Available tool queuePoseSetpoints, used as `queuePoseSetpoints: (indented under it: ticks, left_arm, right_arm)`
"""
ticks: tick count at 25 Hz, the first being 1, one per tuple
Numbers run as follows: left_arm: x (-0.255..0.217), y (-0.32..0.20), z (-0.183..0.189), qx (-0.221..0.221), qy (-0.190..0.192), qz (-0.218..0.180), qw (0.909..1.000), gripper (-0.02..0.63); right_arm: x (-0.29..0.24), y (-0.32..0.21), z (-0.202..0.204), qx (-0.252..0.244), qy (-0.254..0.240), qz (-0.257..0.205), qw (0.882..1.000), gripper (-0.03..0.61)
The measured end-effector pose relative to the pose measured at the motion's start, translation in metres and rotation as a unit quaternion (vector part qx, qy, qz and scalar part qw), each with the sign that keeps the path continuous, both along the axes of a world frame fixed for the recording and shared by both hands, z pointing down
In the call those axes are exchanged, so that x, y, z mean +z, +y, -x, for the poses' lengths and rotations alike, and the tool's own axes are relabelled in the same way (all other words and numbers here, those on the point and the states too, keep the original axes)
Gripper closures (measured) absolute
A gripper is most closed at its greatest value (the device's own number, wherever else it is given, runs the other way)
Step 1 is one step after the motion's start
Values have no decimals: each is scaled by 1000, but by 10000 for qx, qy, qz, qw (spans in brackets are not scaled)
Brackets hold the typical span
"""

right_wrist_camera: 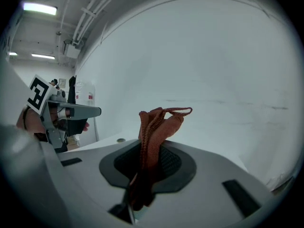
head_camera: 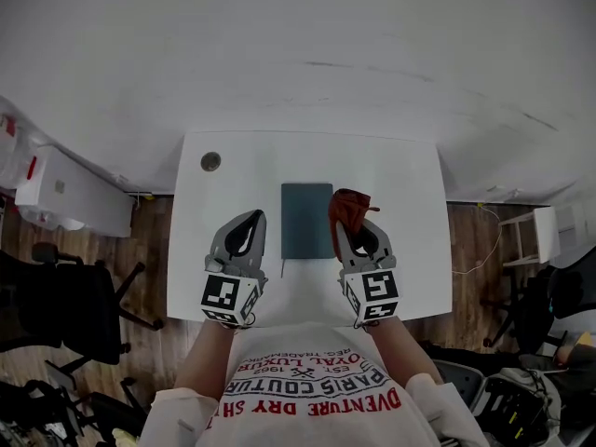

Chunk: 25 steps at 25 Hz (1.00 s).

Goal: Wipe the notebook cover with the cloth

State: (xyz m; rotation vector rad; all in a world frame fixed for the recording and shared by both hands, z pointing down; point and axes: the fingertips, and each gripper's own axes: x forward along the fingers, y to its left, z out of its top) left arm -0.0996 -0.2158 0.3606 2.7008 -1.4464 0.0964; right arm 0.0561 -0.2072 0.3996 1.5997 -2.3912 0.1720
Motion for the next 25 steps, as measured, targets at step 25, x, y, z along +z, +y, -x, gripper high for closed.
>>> queuePoseSetpoints:
  ticks: [25]
  left_arm:
    - [1, 2, -2, 195, -55, 18, 9998, 604]
  right_arm:
    - [-3, -3, 18, -225, -92, -115, 9996, 506]
